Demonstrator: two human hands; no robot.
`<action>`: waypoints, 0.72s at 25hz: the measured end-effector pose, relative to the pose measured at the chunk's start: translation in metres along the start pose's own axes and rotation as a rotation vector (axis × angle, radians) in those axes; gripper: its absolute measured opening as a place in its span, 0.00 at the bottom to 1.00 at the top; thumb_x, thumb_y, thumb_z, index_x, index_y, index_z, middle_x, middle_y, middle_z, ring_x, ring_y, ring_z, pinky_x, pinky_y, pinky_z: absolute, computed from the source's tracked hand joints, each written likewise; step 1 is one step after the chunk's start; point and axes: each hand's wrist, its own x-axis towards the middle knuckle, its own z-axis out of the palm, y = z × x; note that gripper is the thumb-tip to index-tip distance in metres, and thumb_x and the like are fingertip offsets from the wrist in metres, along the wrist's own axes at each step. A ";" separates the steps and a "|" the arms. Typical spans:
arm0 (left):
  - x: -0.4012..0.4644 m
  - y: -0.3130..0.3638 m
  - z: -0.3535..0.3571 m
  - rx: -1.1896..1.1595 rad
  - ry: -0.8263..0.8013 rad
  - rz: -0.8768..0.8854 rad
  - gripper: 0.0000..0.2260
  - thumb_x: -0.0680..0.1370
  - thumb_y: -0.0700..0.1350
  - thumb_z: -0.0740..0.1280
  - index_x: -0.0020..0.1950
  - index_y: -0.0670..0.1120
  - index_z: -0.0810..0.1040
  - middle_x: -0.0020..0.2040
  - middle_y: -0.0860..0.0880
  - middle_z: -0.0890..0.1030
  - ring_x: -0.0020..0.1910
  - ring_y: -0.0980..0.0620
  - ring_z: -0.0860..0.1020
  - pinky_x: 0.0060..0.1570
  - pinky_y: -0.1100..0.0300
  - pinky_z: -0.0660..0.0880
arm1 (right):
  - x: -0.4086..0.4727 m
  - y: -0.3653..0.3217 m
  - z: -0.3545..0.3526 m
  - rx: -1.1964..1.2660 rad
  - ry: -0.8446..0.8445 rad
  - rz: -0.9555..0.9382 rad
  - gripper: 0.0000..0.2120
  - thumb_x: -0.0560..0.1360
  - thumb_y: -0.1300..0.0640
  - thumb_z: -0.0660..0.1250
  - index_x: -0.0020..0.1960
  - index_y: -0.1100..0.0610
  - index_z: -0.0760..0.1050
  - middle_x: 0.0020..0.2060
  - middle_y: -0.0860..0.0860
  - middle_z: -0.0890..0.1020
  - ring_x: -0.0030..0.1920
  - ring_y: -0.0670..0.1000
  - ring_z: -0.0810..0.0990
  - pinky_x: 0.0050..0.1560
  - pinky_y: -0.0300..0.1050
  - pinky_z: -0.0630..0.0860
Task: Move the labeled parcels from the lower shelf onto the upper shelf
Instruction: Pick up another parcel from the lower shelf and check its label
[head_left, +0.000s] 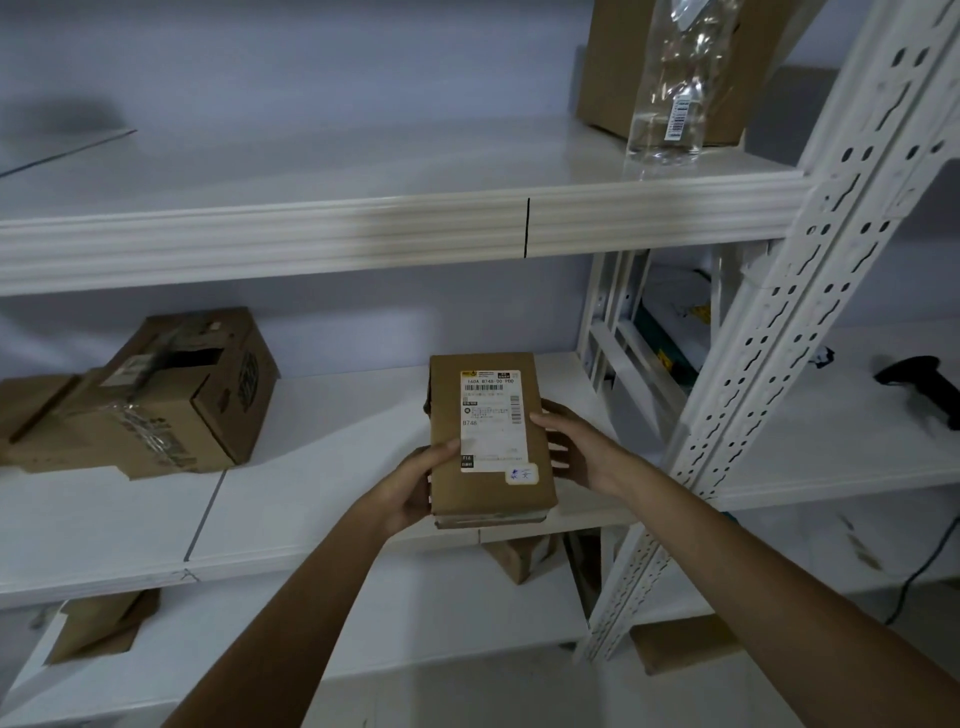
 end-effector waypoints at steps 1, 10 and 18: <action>0.000 -0.002 0.001 -0.015 -0.024 0.007 0.23 0.73 0.55 0.71 0.67 0.50 0.79 0.62 0.46 0.86 0.59 0.47 0.85 0.57 0.50 0.82 | -0.003 0.002 0.001 0.008 -0.044 0.013 0.29 0.70 0.46 0.75 0.69 0.46 0.74 0.56 0.56 0.83 0.54 0.56 0.83 0.53 0.51 0.82; -0.004 -0.003 -0.003 -0.005 -0.062 0.013 0.31 0.72 0.55 0.72 0.74 0.49 0.74 0.69 0.44 0.81 0.69 0.42 0.78 0.72 0.44 0.71 | -0.003 0.009 0.000 0.041 -0.077 0.000 0.32 0.68 0.47 0.76 0.70 0.45 0.73 0.54 0.56 0.83 0.51 0.56 0.84 0.47 0.50 0.80; -0.036 -0.001 -0.025 0.021 0.045 0.058 0.44 0.64 0.54 0.76 0.78 0.44 0.68 0.73 0.40 0.77 0.74 0.38 0.73 0.76 0.40 0.65 | 0.004 0.006 0.030 -0.015 -0.137 -0.001 0.35 0.60 0.46 0.80 0.66 0.41 0.74 0.52 0.53 0.85 0.48 0.55 0.85 0.43 0.47 0.82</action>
